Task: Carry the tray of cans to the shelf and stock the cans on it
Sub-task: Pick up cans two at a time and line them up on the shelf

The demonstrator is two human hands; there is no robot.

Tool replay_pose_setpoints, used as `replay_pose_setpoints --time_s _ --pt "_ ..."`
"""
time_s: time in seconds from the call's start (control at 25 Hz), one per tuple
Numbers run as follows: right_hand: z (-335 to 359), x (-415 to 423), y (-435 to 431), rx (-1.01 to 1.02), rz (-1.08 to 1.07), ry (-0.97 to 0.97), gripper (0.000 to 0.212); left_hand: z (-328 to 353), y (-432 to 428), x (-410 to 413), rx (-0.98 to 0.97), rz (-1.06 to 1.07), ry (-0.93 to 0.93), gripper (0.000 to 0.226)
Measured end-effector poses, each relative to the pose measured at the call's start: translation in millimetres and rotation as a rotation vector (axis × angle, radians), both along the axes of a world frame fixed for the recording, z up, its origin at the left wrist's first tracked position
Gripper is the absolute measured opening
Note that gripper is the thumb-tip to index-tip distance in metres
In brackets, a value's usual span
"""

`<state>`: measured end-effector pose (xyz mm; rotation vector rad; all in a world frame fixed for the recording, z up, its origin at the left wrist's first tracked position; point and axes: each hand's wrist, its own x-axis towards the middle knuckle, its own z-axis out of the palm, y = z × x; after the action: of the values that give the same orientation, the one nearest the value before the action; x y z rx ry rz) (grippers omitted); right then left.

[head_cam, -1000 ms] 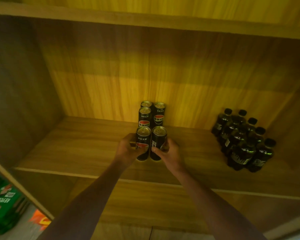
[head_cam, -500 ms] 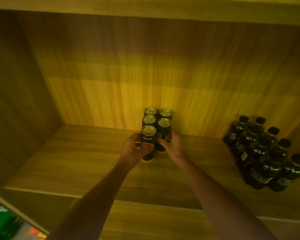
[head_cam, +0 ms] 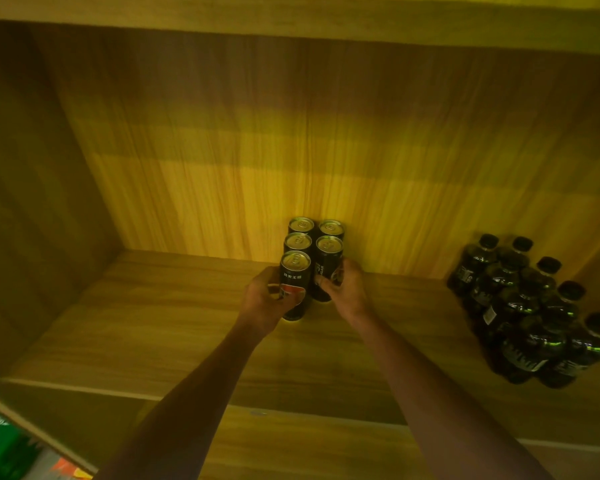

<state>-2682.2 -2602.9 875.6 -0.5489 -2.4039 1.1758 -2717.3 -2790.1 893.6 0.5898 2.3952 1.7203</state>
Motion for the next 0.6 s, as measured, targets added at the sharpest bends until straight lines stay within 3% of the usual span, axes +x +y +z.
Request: replay_pose_setpoints --time_s 0.16,0.28,0.6 --pt "9 21 -2 0.13 0.042 -0.092 0.057 5 -5 8 -0.192 0.03 -0.007 0.077" --pt "17 51 -4 0.279 0.071 -0.25 0.068 16 -16 28 -0.368 0.06 0.041 0.074" --pt "66 159 -46 0.76 0.194 -0.341 0.075 60 -48 112 -0.879 -0.156 0.534 0.064"
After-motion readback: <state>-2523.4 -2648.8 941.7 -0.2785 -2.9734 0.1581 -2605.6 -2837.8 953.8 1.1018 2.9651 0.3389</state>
